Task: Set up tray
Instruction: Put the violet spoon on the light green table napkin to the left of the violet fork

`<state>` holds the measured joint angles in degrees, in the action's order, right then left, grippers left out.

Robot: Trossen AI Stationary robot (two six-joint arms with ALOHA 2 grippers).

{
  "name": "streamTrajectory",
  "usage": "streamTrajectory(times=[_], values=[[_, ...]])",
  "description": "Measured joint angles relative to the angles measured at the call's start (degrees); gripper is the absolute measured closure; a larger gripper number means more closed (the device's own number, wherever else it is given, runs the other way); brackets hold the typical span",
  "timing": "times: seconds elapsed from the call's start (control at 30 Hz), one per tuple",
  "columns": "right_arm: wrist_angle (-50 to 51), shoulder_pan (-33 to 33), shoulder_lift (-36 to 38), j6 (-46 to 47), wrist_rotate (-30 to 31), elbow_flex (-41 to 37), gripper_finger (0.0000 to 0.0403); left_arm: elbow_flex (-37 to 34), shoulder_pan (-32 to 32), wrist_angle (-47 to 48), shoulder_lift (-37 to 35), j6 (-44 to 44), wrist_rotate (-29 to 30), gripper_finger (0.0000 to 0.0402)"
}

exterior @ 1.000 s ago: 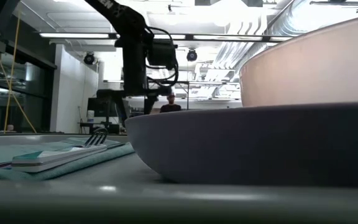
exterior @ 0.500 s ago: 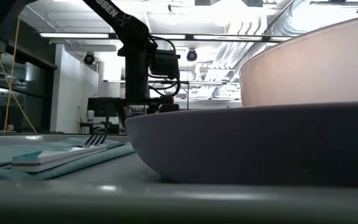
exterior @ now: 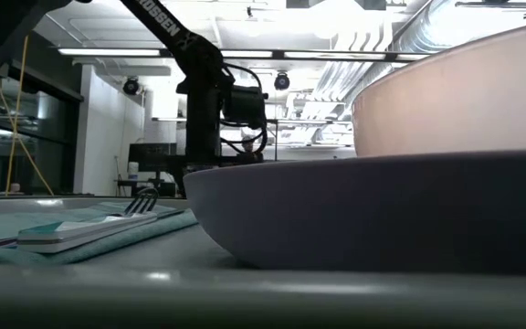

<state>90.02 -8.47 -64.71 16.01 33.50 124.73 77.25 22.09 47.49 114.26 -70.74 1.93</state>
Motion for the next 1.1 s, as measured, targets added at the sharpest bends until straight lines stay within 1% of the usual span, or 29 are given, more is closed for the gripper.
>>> streamTrajectory(times=[0.1,0.23,0.57,0.87,0.9,1.1], values=[[0.00,0.00,0.22,0.00,-1.08,0.00,0.0334,-0.02,0.02,-0.02,0.02,0.74,0.22,0.0167],[0.00,0.00,0.49,-0.01,-1.28,0.02,0.0334,-0.02,0.02,0.00,0.02,1.49,0.55,0.0193],[0.00,0.00,1.45,-0.02,-2.43,0.02,0.0334,0.00,0.02,-0.34,0.09,1.71,1.46,0.0295],[0.00,0.00,1.47,-0.04,-4.11,0.02,0.0334,0.05,0.00,-0.17,0.11,4.85,3.01,0.0383],[0.00,0.00,1.47,-0.04,-4.32,0.02,0.0334,0.05,0.00,-0.02,0.11,5.41,3.18,0.0388],[0.00,0.00,1.47,-0.80,-4.57,0.02,0.0334,0.02,0.02,0.35,0.11,9.27,3.59,0.0385]])
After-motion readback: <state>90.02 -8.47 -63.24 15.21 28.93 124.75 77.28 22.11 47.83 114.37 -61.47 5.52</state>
